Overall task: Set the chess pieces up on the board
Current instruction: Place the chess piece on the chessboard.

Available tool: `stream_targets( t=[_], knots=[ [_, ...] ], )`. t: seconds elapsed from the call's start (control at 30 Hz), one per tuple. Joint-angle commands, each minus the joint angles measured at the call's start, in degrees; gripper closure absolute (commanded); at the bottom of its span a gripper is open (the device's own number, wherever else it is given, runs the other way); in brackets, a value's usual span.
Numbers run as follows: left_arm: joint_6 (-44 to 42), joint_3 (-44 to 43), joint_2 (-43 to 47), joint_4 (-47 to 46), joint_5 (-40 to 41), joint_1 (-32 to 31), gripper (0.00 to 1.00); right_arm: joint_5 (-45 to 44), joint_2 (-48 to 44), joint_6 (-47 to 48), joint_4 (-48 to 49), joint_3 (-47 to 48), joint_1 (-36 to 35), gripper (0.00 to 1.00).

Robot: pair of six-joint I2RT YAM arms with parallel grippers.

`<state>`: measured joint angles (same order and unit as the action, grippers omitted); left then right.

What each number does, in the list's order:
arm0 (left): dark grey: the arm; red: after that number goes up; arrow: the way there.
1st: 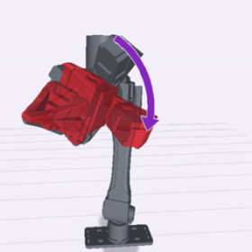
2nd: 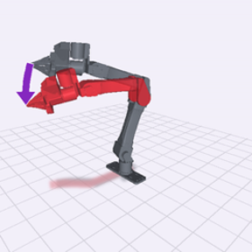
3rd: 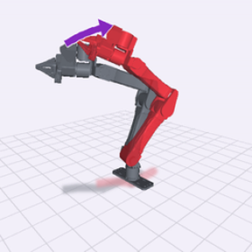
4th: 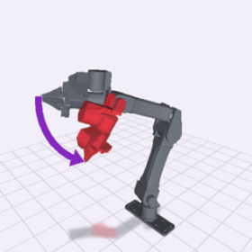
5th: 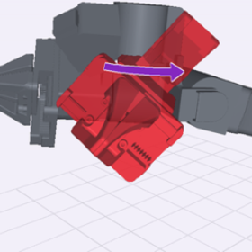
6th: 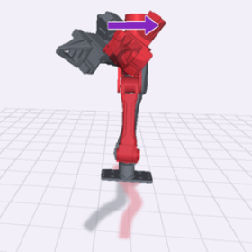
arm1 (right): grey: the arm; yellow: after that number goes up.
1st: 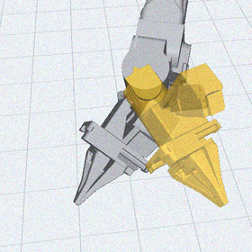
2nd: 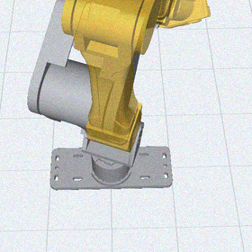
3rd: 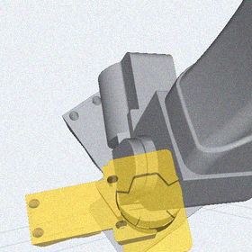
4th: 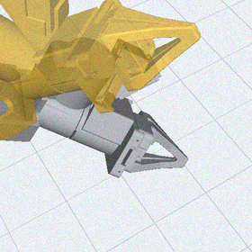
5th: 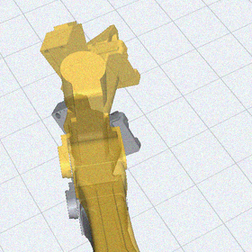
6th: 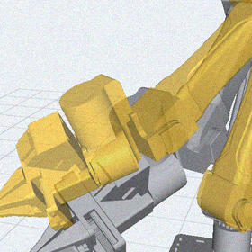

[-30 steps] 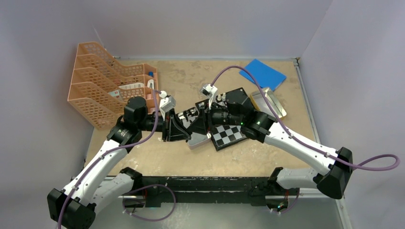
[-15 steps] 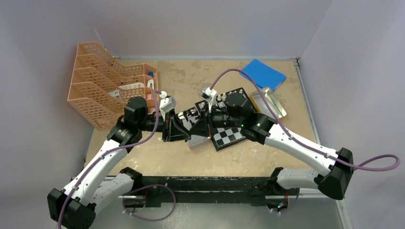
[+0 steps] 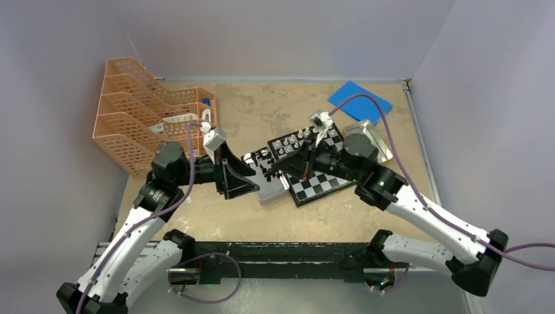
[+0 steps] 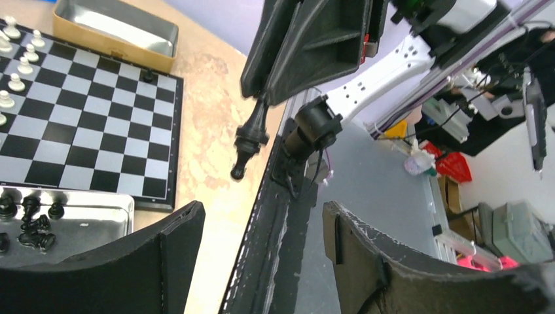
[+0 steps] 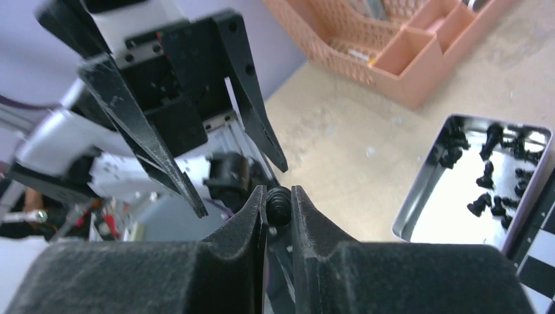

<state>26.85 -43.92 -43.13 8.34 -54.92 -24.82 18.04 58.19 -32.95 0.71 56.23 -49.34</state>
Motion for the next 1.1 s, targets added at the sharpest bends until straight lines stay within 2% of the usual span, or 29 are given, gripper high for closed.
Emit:
stream_targets(
  t=[0.0, 0.13, 0.4, 0.5, 0.67, 0.87, 1.07],
  knots=[
    [17.0, 4.0, 5.9, -14.4, 5.7, 0.2, 0.34, -6.1, -6.5, -9.8, 12.0, -4.0, 0.2, 0.93],
    [28.3, 8.8, 9.8, -22.0, 10.4, 0.1, 0.34, -6.0, -11.0, -17.7, 22.2, -9.6, 0.2, 0.93],
    [42.1, 12.3, 7.4, -33.8, 11.2, 0.1, 0.59, -7.8, -14.1, -27.9, 38.2, -18.1, 0.2, 0.93],
    [46.4, 14.8, 7.3, -38.9, 12.6, 0.1, 0.59, -8.8, -13.7, -30.3, 42.5, -19.9, 0.3, 0.93],
    [50.8, 17.1, 5.3, -46.2, 12.1, 0.1, 0.59, -10.6, -12.4, -31.7, 44.4, -20.2, 0.2, 0.94],
    [53.5, 17.9, 1.6, -51.9, 11.3, 0.1, 0.53, -10.0, -8.8, -33.1, 46.8, -19.4, 0.2, 0.94],
    [52.6, 16.9, 1.4, -50.6, 11.1, 0.1, 0.44, -11.4, -7.6, -33.8, 46.9, -19.7, 0.2, 0.94]
  ],
)
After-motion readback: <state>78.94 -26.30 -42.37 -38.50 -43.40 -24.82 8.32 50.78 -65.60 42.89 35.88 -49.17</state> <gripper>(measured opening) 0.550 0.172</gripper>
